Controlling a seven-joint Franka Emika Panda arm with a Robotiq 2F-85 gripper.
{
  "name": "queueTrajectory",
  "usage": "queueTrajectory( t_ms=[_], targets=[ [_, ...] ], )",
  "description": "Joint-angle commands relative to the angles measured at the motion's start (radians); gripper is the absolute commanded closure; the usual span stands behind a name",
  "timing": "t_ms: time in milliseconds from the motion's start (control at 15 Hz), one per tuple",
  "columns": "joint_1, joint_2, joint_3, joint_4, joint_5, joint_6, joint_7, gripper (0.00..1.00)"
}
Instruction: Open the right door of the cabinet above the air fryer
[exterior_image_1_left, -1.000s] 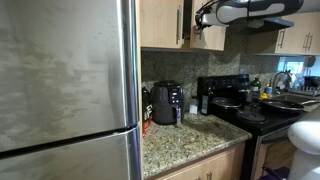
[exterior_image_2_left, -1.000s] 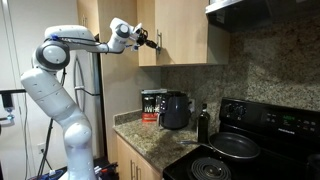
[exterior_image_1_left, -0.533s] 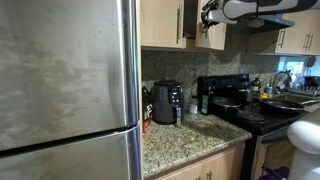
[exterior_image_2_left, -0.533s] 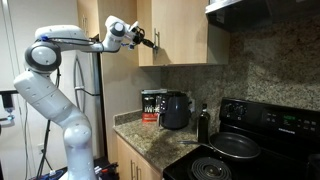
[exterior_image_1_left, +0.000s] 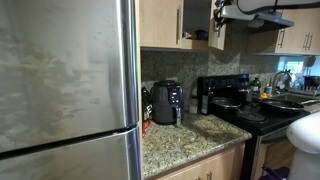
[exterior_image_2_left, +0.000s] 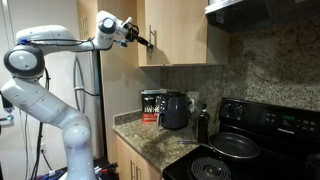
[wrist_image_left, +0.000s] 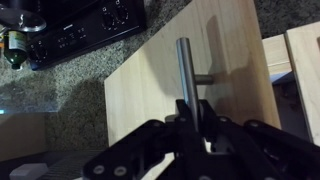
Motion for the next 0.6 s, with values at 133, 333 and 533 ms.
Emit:
queueTrajectory(
  t_ms=[133, 333, 533],
  targets=[
    [-0.074, -0.017, 0.006, -0.017, -0.02, 0.002, -0.03, 0.96],
    [-0.113, -0.12, -0.054, -0.046, -0.058, -0.041, -0.092, 0.96],
    [-0.13, -0.209, -0.058, -0.036, -0.036, -0.078, -0.095, 0.96]
  ],
)
